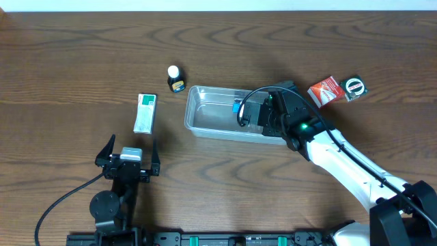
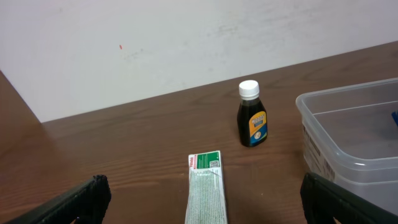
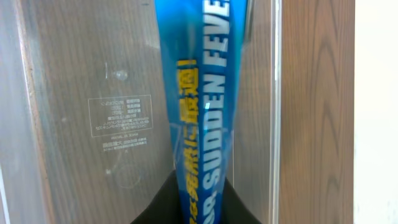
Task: Pack container
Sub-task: 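Lower the blue box upright into the container's right side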
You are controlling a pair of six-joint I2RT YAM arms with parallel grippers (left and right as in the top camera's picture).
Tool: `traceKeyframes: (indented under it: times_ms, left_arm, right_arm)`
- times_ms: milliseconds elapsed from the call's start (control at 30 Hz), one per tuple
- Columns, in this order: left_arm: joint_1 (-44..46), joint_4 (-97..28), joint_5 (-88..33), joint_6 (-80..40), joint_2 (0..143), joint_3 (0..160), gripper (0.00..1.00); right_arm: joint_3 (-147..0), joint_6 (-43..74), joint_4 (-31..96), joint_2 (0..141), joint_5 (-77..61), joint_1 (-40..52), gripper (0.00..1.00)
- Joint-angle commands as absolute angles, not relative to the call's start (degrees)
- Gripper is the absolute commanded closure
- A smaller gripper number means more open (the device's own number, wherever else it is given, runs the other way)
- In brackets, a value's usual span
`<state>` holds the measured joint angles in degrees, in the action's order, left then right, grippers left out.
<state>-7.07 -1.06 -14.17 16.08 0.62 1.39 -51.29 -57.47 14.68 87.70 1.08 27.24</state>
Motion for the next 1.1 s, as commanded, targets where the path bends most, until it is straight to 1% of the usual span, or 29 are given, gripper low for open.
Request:
traceKeyframes:
  times_ms: [0,133,300,600,800,933,1067]
  left_arm:
    - [-7.3,-2.8,-14.5,15.3,0.3,0.2,0.02]
    - [-7.3,-2.8,-14.5,15.3,0.3,0.2,0.02]
    - [-7.3,-2.8,-14.5,15.3,0.3,0.2,0.02]
    - [-7.3,-2.8,-14.5,15.3,0.3,0.2,0.02]
    - [-7.3,-2.8,-14.5,15.3,0.3,0.2,0.02]
    - [-7.3,-2.8,-14.5,15.3,0.3,0.2,0.02]
    - [-7.3,-2.8,-14.5,15.3,0.3,0.2,0.02]
  right_arm:
    - [-52.6,-57.5,14.1,87.7,0.6,27.8,0.84]
    - [-52.6,-58.4,14.1,87.7,0.6,27.8,0.8]
    - [-52.6,-58.8,14.1,87.7,0.6,27.8,0.8]
    - [-52.6,-58.8,14.1,87.7,0.6,27.8,0.68]
    - [-52.6,-58.8,14.3,87.7,0.4,27.8,0.66]
    - [-52.6,-58.7,16.0,87.7,-2.1,27.9,0.65]
    - [-52.7,-55.3,16.7,87.6,-2.6,29.1,0.62]
